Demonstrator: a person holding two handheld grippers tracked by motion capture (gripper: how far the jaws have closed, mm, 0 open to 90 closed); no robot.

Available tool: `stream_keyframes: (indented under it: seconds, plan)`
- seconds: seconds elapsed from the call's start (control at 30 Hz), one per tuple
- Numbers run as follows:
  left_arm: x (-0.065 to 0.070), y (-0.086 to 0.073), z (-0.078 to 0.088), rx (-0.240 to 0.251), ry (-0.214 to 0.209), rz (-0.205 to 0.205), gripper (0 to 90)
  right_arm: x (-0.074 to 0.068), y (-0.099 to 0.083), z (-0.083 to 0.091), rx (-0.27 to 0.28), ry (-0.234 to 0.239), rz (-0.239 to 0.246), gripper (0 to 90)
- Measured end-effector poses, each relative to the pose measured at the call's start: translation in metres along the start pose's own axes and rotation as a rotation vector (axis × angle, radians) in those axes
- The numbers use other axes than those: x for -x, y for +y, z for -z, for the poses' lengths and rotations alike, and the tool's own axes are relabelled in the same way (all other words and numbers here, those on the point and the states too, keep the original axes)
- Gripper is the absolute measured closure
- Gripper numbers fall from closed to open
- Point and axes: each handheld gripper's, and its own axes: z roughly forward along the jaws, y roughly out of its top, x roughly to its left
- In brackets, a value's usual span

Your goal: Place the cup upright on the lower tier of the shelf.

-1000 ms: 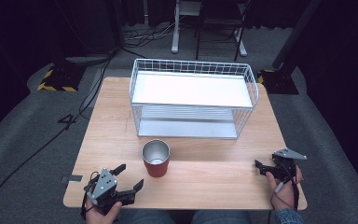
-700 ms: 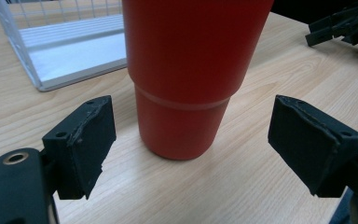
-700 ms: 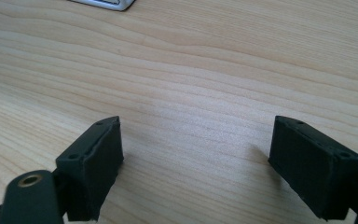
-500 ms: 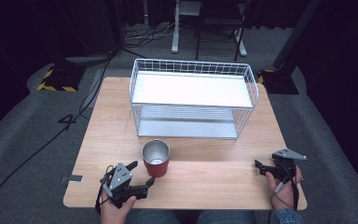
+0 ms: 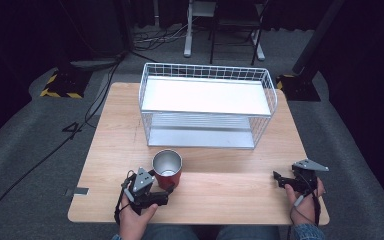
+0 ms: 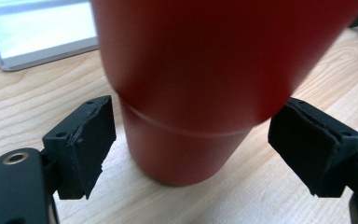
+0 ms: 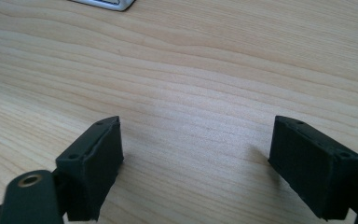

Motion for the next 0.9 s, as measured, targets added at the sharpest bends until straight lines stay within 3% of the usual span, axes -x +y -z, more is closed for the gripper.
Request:
stream_keyframes:
  seconds: [0.13, 0.4, 0.9]
  plan:
    - [0.001, 0.003, -0.008, -0.019, 0.018, 0.01, 15.4, 0.0, 0.0, 0.0, 0.0, 0.0, 0.0, 17.4]
    - [0.005, 0.005, -0.02, -0.011, 0.054, 0.03, 13.3, 0.0, 0.0, 0.0, 0.0, -0.002, 0.002, 17.4]
    - [0.008, 0.003, -0.022, 0.018, 0.08, -0.002, 15.1, -0.001, 0.0, 0.0, 0.005, -0.009, 0.01, 17.4]
